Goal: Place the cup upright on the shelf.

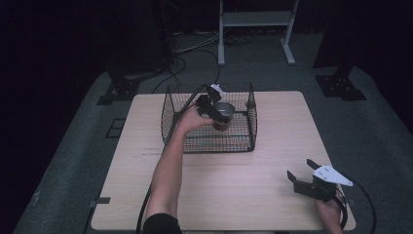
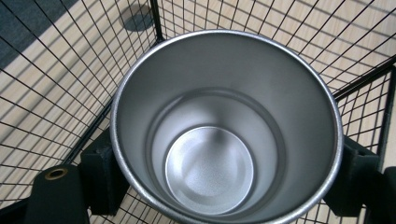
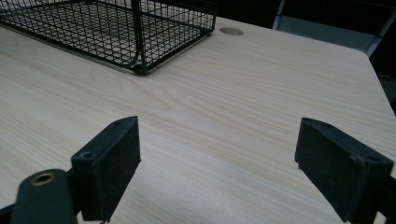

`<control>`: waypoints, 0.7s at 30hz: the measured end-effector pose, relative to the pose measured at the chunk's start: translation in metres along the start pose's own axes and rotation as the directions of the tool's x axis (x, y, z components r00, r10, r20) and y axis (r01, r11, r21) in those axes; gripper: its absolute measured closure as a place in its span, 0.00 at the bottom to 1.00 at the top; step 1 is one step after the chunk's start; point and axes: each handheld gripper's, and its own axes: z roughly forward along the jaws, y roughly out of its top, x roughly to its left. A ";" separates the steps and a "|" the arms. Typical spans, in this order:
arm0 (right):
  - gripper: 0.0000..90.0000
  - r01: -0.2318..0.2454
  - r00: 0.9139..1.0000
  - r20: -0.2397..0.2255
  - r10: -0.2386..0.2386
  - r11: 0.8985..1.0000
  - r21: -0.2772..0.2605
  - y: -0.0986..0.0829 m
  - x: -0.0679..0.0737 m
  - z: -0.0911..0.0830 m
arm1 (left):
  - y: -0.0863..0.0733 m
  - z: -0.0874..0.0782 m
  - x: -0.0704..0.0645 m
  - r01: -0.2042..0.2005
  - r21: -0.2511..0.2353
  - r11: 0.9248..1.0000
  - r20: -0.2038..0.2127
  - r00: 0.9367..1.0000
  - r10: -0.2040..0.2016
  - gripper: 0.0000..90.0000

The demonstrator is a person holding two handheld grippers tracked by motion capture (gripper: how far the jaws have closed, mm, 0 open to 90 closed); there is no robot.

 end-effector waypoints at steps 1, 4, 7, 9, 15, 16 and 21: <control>0.15 0.000 1.000 -0.001 0.000 1.000 0.000 0.000 0.000 0.000 | -0.001 0.004 0.001 0.006 0.017 1.000 0.008 1.000 -0.006 0.20; 0.15 0.000 1.000 -0.001 0.000 1.000 0.000 0.000 0.000 0.000 | -0.002 0.008 0.001 0.001 0.040 0.999 0.008 1.000 -0.001 0.20; 0.15 0.003 1.000 -0.002 -0.003 1.000 -0.002 0.000 0.000 0.000 | -0.003 0.013 0.002 0.008 0.059 0.998 0.006 1.000 -0.009 0.20; 0.15 0.002 1.000 -0.002 -0.002 1.000 -0.002 0.000 0.000 0.000 | -0.003 0.014 0.002 0.009 0.064 0.998 0.006 1.000 -0.009 0.20; 0.15 -0.003 1.000 -0.002 0.003 1.000 -0.002 0.000 0.000 0.000 | -0.004 0.023 0.004 0.012 0.085 0.996 0.012 1.000 -0.013 0.20; 0.15 -0.003 1.000 -0.002 0.003 1.000 -0.002 0.000 0.000 0.000 | -0.004 0.023 0.004 0.012 0.085 0.996 0.012 1.000 -0.013 0.20; 0.15 -0.005 1.000 -0.003 0.005 1.000 -0.003 0.000 -0.001 0.000 | -0.007 0.031 0.005 0.007 0.119 0.993 0.003 1.000 -0.008 0.20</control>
